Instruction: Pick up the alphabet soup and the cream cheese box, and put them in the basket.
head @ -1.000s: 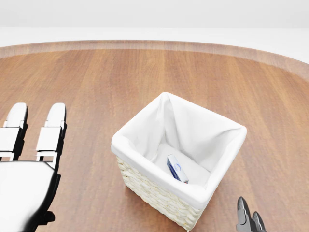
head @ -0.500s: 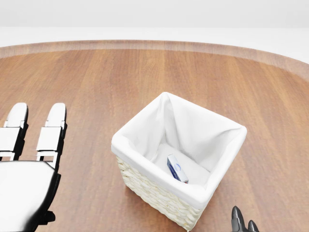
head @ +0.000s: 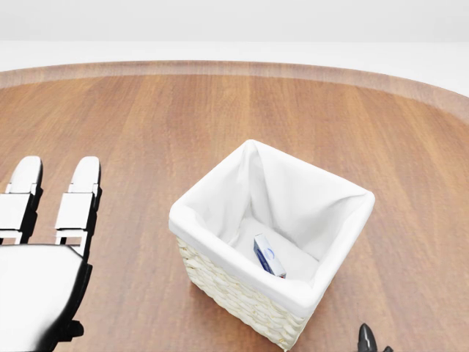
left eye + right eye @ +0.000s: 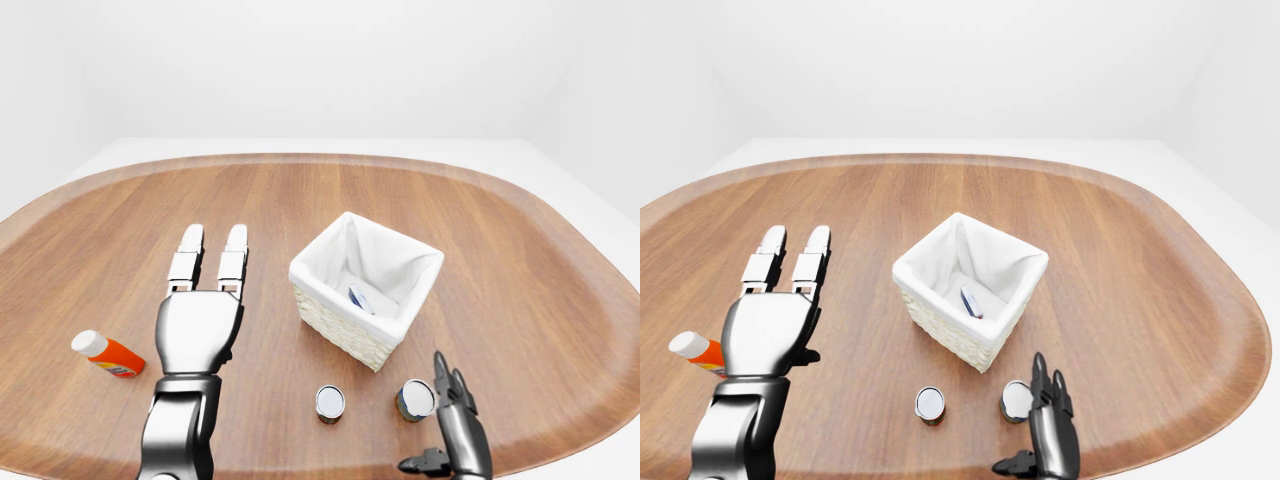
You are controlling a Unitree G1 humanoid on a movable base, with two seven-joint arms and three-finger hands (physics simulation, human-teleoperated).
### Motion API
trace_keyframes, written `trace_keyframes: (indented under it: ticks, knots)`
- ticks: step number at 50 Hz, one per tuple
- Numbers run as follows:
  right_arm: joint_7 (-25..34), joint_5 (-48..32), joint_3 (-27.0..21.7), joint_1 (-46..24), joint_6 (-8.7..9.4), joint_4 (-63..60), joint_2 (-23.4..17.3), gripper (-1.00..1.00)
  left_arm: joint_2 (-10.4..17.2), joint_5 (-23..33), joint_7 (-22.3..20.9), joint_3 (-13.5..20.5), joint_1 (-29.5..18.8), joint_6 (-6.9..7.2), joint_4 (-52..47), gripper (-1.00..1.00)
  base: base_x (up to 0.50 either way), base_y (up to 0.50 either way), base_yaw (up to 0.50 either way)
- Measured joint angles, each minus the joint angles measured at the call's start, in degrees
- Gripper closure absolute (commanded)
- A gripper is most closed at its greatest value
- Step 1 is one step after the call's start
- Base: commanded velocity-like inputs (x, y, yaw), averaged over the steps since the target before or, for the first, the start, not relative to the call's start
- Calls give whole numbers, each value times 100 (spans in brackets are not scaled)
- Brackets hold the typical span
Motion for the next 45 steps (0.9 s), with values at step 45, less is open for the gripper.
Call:
trace_keyframes:
  ticks: [45]
  knots:
    - [460,498,-798,-815,0,779,350,-100,4,29,-14,-12,-6,12,23,-100,0,0,0]
